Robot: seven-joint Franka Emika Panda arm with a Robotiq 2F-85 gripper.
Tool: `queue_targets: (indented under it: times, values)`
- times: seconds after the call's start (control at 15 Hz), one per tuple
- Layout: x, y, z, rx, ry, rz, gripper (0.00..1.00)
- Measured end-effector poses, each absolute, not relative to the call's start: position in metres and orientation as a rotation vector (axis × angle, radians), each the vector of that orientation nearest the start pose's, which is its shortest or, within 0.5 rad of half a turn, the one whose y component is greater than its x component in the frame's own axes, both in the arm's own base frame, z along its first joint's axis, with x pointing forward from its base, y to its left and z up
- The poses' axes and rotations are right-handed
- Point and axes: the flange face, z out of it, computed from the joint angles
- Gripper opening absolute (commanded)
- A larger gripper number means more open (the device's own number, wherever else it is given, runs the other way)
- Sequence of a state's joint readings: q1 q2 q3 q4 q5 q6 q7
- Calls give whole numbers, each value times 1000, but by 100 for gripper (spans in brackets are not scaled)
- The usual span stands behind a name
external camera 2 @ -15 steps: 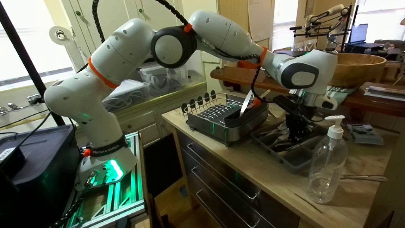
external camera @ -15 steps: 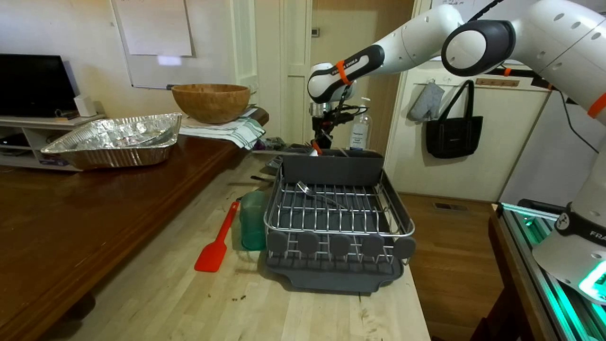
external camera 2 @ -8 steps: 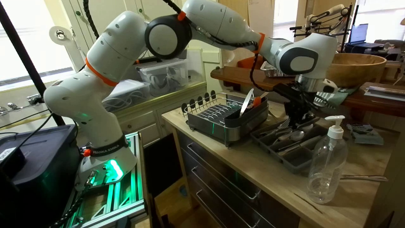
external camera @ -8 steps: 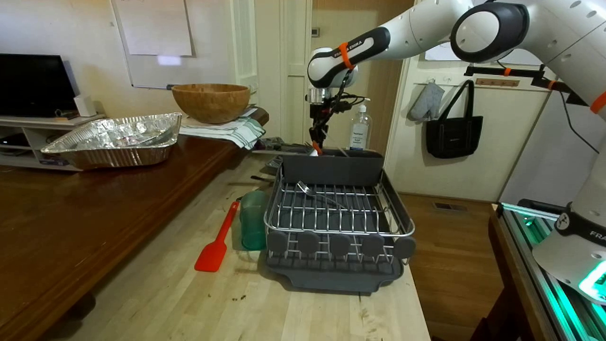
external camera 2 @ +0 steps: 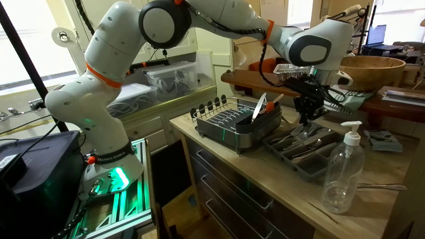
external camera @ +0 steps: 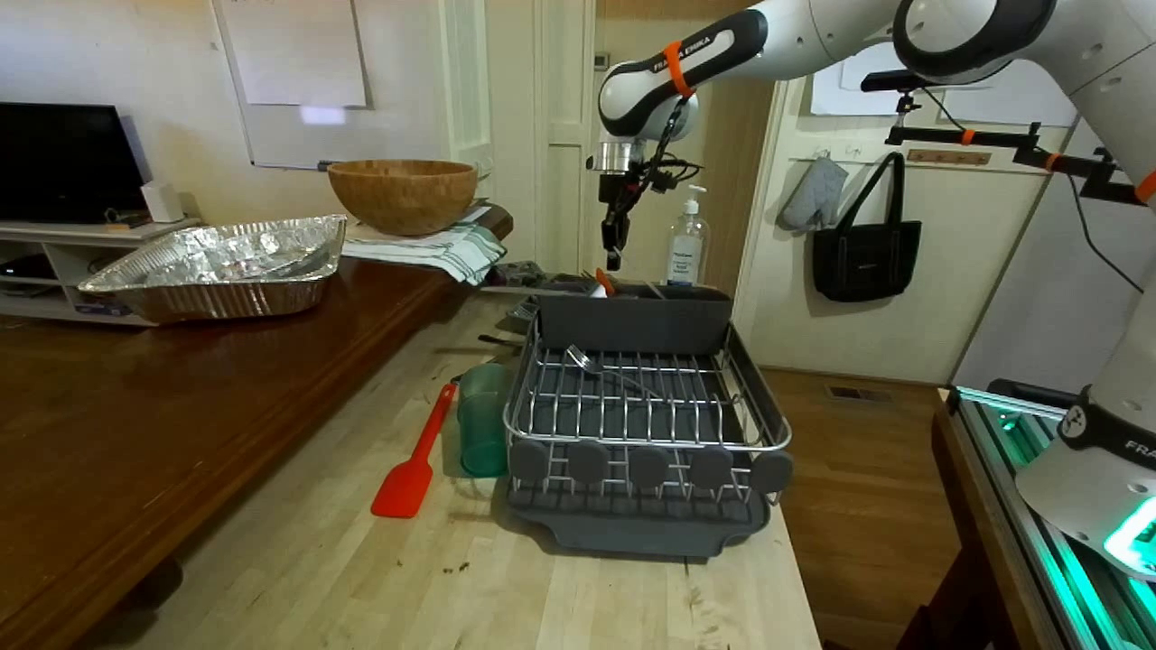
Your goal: Move one utensil to the drying rack
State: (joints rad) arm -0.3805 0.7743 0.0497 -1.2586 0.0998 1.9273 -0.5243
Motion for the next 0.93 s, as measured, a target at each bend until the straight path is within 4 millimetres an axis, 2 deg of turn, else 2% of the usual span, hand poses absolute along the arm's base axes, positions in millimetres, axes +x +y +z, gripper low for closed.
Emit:
queue_targets:
  times: [0.2, 0.4, 0.47, 0.53, 0.93]
  values:
    - [681, -246, 302, -2960, -268, 63, 4]
    - [671, -241, 297, -2948, -279, 107, 4]
    - [669, -238, 290, -2944, -279, 125, 41]
    - [667, -234, 282, -2940, -282, 141, 41]
    - [683, -212, 231, -2985, -268, 54, 86]
